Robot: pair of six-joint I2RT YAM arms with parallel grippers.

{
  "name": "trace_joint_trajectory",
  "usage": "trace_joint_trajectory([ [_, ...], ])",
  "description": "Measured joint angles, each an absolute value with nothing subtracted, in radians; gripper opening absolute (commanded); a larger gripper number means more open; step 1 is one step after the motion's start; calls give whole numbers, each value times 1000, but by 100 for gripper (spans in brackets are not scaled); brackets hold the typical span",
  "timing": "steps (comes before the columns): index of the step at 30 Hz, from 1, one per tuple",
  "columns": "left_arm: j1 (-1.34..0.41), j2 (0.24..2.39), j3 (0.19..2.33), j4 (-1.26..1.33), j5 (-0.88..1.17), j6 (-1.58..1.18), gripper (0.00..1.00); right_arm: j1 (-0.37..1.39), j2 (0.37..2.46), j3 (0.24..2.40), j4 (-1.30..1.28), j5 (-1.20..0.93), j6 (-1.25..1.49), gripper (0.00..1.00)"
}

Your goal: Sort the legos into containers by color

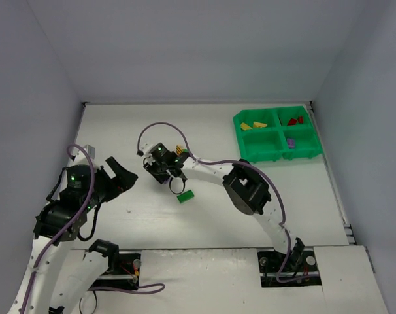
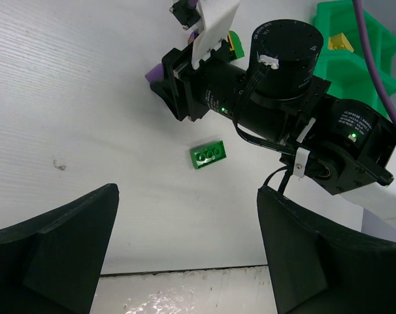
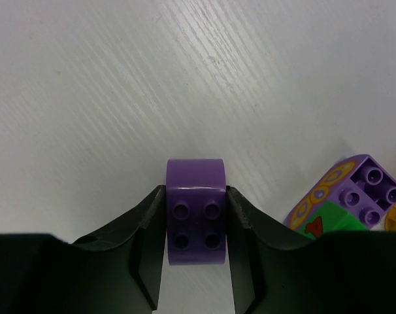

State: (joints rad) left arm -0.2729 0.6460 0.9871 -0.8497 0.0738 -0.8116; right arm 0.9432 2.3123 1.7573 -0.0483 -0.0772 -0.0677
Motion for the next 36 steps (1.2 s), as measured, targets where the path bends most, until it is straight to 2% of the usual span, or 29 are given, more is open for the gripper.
trace_joint_trajectory([
  [7, -273, 646, 987, -850, 74, -811, 80, 942, 2243, 1758, -106, -32, -79, 0],
  [16, -273, 647, 987, -849, 75, -811, 80, 842, 1955, 1774, -117, 23, -91, 0],
  [26, -273, 652, 987, -847, 81, -811, 80, 469, 1706, 1608, -102, 67, -76, 0],
  [36, -273, 673, 985, -820, 91, -812, 80, 16, 1689, 1437, -104, 75, 36, 0],
])
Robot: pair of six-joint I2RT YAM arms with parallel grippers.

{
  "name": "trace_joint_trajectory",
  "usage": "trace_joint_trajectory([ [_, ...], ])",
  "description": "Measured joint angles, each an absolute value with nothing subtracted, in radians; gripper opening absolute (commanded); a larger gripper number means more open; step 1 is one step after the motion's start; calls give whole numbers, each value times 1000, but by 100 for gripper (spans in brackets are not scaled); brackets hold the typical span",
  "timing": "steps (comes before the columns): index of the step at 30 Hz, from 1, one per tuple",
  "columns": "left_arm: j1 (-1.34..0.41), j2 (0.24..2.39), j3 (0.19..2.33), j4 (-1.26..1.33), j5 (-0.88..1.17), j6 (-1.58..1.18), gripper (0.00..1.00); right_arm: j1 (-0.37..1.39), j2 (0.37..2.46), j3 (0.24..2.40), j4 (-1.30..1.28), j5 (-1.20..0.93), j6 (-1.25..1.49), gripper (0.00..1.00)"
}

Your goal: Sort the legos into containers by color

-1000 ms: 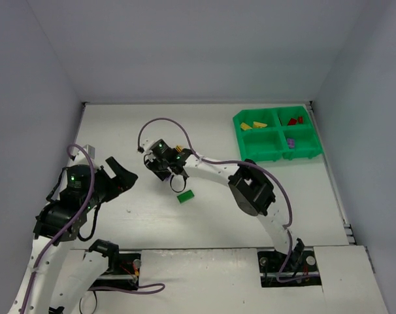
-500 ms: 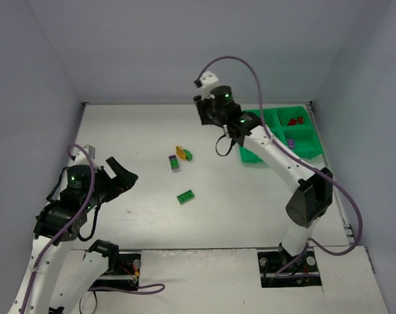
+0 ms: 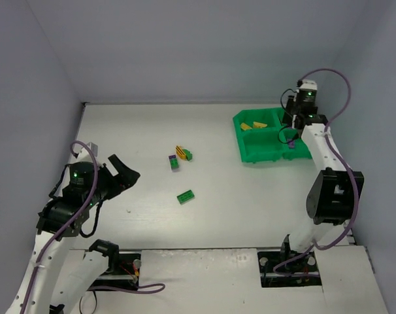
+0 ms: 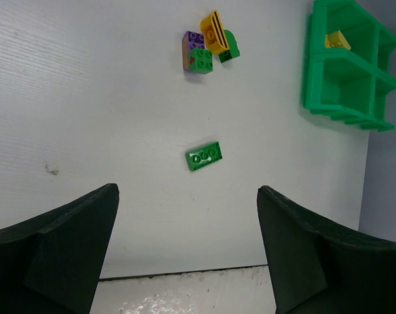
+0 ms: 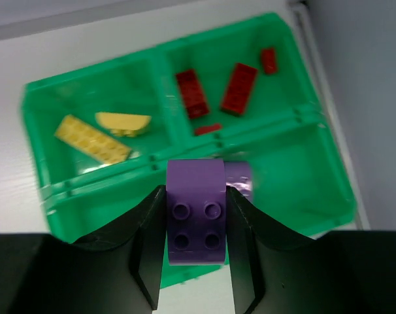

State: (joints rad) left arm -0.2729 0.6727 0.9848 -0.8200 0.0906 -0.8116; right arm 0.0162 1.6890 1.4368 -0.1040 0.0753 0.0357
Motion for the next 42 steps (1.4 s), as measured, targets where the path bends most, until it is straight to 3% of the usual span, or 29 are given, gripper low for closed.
trace_joint_trajectory([
  [5, -273, 672, 967, -804, 105, -812, 80, -127, 1695, 1422, -107, 91, 105, 0],
  [16, -273, 704, 951, -757, 118, -812, 80, -191, 1852, 1424, -94, 63, 146, 0],
  [19, -273, 718, 951, -749, 124, -812, 80, -191, 1894, 1426, -94, 55, 147, 11],
  [21, -273, 724, 951, -744, 127, -812, 80, -191, 1913, 1431, -93, 52, 147, 32],
  [26, -273, 730, 951, -740, 128, -812, 80, -191, 1930, 1435, -84, 47, 151, 59],
  [33, -273, 744, 951, -726, 131, -812, 80, -159, 1865, 1423, -66, 39, 136, 76],
  [36, -273, 756, 951, -722, 138, -812, 80, -91, 1780, 1417, -62, 47, 115, 73],
  [42, -273, 774, 951, -712, 147, -812, 80, 93, 1608, 1406, -56, 19, 83, 34],
])
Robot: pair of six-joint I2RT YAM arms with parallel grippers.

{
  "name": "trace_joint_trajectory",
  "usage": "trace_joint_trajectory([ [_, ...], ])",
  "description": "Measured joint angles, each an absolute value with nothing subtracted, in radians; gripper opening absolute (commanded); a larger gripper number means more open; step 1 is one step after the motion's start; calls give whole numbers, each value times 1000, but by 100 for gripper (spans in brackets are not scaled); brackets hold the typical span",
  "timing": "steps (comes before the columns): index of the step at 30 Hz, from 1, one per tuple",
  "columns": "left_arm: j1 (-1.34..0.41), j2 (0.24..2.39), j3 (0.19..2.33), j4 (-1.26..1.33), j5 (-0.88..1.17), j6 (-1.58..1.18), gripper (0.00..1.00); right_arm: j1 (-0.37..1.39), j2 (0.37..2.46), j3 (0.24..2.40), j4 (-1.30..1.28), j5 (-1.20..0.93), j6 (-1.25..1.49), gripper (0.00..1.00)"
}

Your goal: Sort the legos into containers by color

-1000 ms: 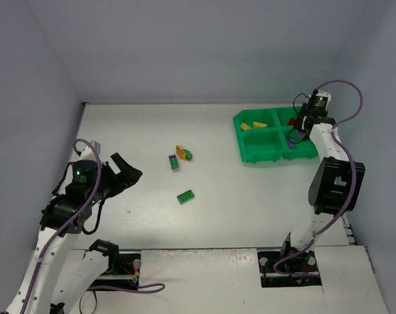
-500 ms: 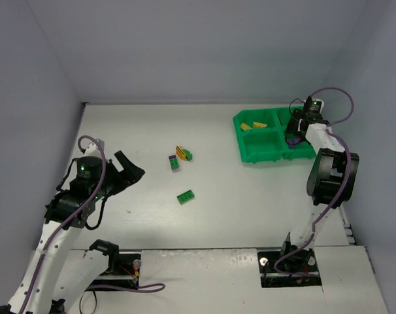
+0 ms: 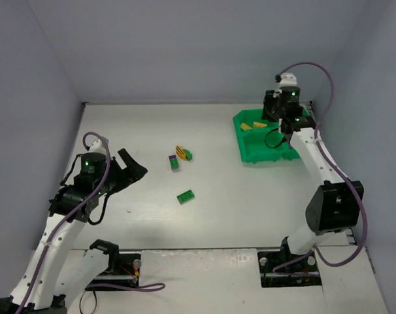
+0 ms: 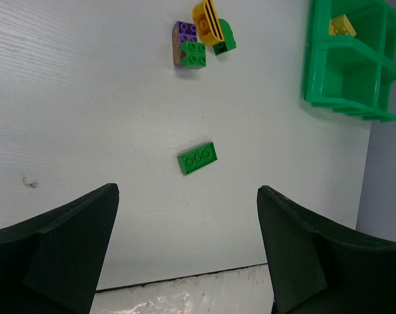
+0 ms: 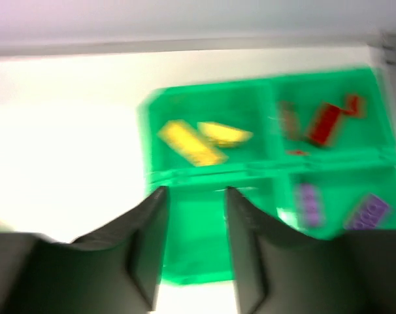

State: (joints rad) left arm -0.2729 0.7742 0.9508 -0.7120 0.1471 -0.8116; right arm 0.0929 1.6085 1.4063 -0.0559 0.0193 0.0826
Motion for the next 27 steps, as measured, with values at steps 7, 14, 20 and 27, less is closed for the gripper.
trace_joint_trajectory([
  [7, -273, 769, 946, -707, 158, -812, 80, 472, 1592, 1358, -48, -56, 36, 43],
  [14, -273, 735, 920, -721, 160, -812, 80, 661, 1786, 1372, -58, -72, 17, 51],
  [20, -273, 702, 920, -743, 160, -816, 80, 730, 1911, 1413, -84, -73, 22, 72],
  [27, -273, 677, 919, -776, 158, -820, 80, 833, 1866, 1291, -79, -78, 57, 100],
])
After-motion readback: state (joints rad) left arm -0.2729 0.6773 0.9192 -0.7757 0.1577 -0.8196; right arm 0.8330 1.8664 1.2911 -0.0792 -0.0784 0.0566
